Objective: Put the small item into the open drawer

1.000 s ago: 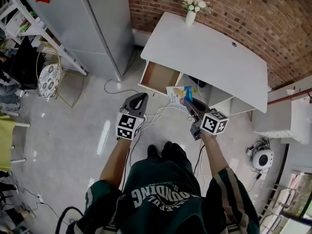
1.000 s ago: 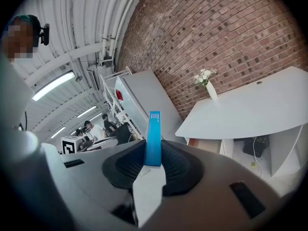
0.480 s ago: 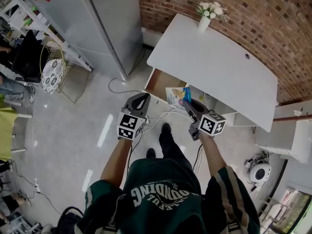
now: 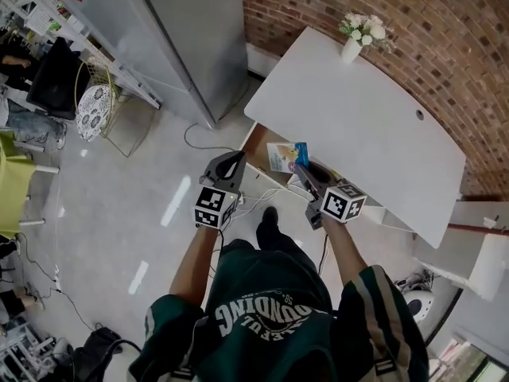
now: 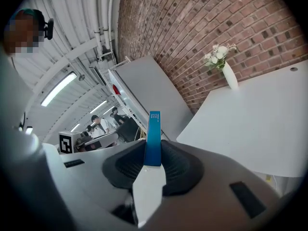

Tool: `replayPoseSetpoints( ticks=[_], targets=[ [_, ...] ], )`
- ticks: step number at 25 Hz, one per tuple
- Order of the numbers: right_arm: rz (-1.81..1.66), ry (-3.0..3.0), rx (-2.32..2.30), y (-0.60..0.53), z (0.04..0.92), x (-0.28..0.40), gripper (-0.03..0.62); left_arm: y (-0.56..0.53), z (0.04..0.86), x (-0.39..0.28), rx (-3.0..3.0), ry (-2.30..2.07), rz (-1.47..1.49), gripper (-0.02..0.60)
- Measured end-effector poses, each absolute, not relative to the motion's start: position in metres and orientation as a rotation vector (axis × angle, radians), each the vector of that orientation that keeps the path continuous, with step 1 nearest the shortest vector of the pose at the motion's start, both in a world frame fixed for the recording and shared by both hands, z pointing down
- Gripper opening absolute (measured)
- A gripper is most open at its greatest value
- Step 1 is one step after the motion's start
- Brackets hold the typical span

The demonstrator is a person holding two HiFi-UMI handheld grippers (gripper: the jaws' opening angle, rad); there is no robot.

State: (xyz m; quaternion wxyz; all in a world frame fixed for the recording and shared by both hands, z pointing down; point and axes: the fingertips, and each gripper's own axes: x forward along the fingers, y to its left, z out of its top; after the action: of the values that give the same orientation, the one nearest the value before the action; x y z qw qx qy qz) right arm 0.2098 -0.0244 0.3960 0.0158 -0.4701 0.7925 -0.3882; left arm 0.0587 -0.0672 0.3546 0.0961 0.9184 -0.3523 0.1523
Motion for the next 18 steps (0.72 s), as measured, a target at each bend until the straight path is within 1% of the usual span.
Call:
replayPoseSetpoints(
  ticks=[10, 18],
  targets=[
    [-1.202, 2.527, -1.402, -0.061, 0.395, 0.207, 0.109, -0.097, 0.349, 0.05, 2.714, -1.117, 0.463, 0.015],
    [-1.2, 2.532, -1.407, -0.069, 0.395, 0.197, 0.109, -0.111, 0.356, 0.045, 2.709, -1.093, 0.46, 0.015]
  ],
)
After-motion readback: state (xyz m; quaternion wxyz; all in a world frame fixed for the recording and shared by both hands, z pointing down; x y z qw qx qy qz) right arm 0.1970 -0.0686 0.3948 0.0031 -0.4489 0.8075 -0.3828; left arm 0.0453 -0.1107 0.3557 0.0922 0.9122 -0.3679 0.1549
